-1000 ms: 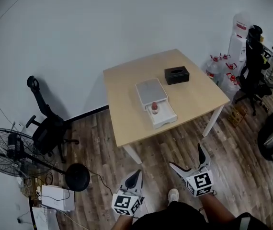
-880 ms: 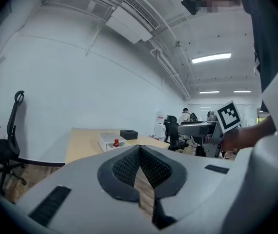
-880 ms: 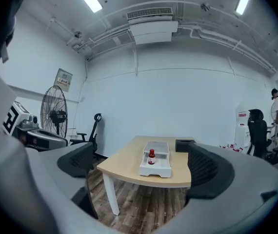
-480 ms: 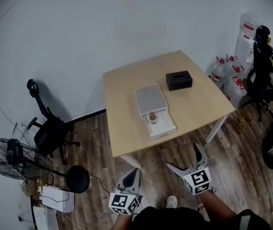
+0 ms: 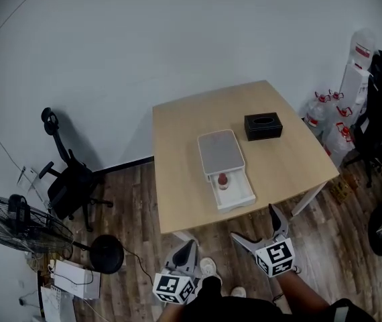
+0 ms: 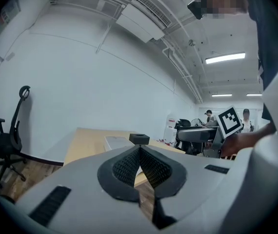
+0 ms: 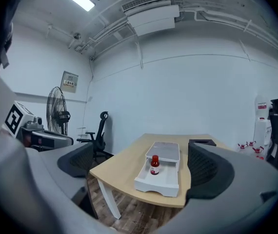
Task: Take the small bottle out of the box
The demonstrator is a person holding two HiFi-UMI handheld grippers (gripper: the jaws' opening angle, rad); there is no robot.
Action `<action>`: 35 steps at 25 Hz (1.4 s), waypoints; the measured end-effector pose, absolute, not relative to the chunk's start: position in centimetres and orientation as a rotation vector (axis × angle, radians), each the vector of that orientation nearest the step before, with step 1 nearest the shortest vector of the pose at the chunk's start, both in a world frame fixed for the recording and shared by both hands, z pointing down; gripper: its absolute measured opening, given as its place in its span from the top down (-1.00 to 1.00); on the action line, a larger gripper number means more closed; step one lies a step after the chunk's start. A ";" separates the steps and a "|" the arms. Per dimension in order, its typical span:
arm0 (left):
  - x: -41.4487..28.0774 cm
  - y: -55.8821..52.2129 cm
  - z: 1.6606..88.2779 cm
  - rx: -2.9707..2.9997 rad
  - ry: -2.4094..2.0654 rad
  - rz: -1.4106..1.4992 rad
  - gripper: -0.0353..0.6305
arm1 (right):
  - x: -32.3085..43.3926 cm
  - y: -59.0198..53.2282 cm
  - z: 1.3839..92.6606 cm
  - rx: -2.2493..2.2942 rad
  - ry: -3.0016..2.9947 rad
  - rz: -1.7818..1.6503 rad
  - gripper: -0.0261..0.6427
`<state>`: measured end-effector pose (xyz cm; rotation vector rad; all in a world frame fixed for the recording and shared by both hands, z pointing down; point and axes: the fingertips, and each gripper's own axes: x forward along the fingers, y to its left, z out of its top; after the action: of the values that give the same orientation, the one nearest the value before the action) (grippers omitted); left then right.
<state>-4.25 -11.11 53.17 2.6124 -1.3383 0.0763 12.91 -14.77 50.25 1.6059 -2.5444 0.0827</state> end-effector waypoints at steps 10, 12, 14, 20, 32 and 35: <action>-5.6 -21.6 51.7 2.663 -1.291 0.039 0.86 | 10.0 -24.3 51.2 1.593 -2.483 0.097 -0.84; -6.0 -23.2 51.7 2.672 -1.276 0.037 0.86 | 9.6 -25.7 51.6 1.589 -2.466 0.105 -0.84; -6.4 -24.4 52.0 2.675 -1.260 0.049 0.86 | 9.2 -26.9 52.3 1.593 -2.442 0.121 -0.84; -7.8 -27.0 52.9 2.675 -1.219 0.067 0.86 | 8.8 -30.2 54.0 1.622 -2.364 0.137 -0.84; -8.1 -30.3 53.3 2.662 -1.222 0.080 0.86 | 9.6 -34.2 59.8 1.492 -2.233 0.153 -0.84; -8.0 -30.6 53.3 2.635 -1.254 0.087 0.86 | 9.9 -35.1 61.9 1.434 -2.221 0.196 -0.83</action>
<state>-8.00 -30.57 53.32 2.6353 -1.2539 0.0869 9.87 -35.13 61.89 1.4345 -2.2206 0.1959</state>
